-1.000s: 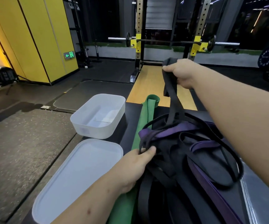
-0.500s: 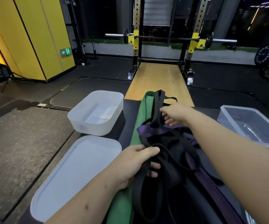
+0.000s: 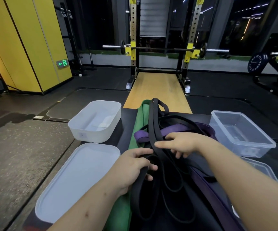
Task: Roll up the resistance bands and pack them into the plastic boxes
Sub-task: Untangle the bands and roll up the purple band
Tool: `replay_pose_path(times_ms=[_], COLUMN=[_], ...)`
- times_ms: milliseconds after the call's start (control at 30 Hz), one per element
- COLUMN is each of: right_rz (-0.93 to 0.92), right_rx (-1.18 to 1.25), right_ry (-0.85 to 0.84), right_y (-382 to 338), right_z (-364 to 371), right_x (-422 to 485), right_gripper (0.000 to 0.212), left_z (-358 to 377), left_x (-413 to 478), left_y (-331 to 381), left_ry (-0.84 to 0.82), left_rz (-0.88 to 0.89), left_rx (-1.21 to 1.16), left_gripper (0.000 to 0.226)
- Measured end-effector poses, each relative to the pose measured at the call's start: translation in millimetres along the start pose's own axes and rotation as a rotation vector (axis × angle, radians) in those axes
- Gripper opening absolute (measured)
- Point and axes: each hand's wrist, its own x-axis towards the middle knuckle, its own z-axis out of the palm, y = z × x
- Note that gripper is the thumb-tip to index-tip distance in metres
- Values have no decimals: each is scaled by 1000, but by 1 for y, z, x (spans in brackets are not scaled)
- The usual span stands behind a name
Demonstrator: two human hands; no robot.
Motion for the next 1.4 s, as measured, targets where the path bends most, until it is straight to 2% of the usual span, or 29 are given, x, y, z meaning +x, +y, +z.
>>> replay_pose_path(times_ms=[100, 233, 400, 500, 567, 633, 733, 867, 933, 967, 1133, 1200, 1233, 1300, 1400], right_rz=[-66, -123, -172, -194, -213, -243, -265, -189, -165, -152, -122, -70, -48, -7, 4], right_rx=[-23, 214, 529, 616, 678, 786, 831, 604, 564, 556, 376, 375, 398, 450, 524], right_ry=[38, 106, 72, 51, 112, 235, 397, 322, 357, 383, 507, 562, 573, 495, 212], right_y=[-2, 7, -1, -17, -28, -37, -43, -32, -27, -28, -14, -6, -1, 8, 20], right_z=[12, 22, 1, -29, -46, -58, -68, -74, -72, -69, -46, -30, -20, 2, 40], right_x=[1, 14, 22, 28, 37, 50, 64, 82, 80, 72, 37, 21, 13, -7, -27], right_gripper=[102, 98, 56, 26, 10, 5, 13, 60, 73, 70, 32, 29, 35, 53, 70], left_z=[3, 8, 8, 8, 7, 6, 7, 6, 5, 5, 7, 9, 11, 17, 28], left_x=[-1, -3, -2, -2, -2, 0, 3, 4, 5, 5, 1, -1, -2, -5, -10], left_y=[1, -4, -2, 4, 8, 10, 7, 2, 1, 1, 1, 2, 2, 3, 7], left_ry=[-26, -6, 48, 56, 51, 50, 42, 38, 48, 50, 59, 66, 70, 86, 100], left_rz=[18, 29, 98, 146, 162, 170, 157, 133, 124, 123, 121, 131, 140, 176, 236], left_rx=[21, 47, -9, -15, -19, -34, -24, -25, -36, -42, -49, -60, -70, -120, -196], left_gripper=[43, 42, 42, 43, 43, 42, 41, 39, 38, 37, 35, 34, 34, 36, 39])
